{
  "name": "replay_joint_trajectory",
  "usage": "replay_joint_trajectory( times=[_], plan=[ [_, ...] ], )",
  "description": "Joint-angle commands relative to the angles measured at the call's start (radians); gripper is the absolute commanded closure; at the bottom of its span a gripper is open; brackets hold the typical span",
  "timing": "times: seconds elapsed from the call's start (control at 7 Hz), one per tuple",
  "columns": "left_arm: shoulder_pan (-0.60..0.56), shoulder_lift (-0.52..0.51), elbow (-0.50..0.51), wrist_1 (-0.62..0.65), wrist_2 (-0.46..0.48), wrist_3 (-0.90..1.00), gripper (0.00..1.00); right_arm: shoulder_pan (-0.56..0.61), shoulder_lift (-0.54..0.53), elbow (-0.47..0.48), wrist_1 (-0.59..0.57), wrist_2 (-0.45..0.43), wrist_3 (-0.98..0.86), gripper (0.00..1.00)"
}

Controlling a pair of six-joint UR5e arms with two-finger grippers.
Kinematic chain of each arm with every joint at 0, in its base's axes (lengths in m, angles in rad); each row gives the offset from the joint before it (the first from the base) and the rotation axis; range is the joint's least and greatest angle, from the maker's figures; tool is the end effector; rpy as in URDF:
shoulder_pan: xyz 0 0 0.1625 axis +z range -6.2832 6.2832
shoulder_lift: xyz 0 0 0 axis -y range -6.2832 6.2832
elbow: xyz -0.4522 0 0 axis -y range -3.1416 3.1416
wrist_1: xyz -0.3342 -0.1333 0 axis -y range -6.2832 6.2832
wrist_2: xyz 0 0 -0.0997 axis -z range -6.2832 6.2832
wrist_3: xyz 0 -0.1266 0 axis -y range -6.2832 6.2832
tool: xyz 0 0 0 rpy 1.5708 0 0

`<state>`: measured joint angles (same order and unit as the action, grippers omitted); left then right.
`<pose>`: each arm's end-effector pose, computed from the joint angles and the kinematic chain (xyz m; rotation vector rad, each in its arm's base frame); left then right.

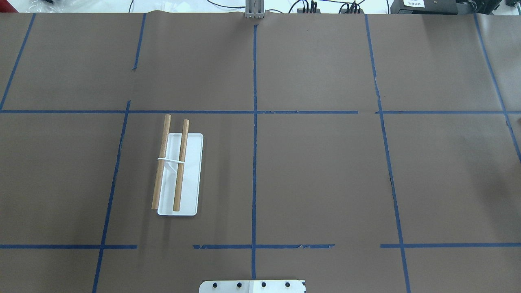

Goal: Hang towel on rack

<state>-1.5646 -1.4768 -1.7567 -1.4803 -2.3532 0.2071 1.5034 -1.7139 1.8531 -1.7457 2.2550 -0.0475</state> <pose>-0.0416 -0.3904 0.6717 0.0799 0.7797 0.2028 0.0287 -0.3654 0.6653 -0.0411 -0.6840 -0.0982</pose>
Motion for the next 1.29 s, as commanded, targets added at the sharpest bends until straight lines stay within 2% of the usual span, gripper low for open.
replay_joint_trajectory(
  times=[0.0,0.43,0.71,1.14],
  plan=[
    [0.000,-0.007,-0.001,-0.002,0.000,0.005,0.00,0.000,0.002,0.000,0.000,0.000,0.000,0.00],
    [0.002,-0.001,-0.046,-0.003,-0.001,0.005,0.00,0.000,0.005,0.017,0.000,0.002,0.002,0.00],
    [0.003,-0.016,-0.050,-0.012,-0.012,0.008,0.00,0.000,0.008,0.101,0.011,0.005,0.014,0.00],
    [0.003,-0.089,-0.031,-0.167,-0.006,0.000,0.00,0.001,-0.007,0.124,0.050,0.029,0.015,0.00]
  ],
)
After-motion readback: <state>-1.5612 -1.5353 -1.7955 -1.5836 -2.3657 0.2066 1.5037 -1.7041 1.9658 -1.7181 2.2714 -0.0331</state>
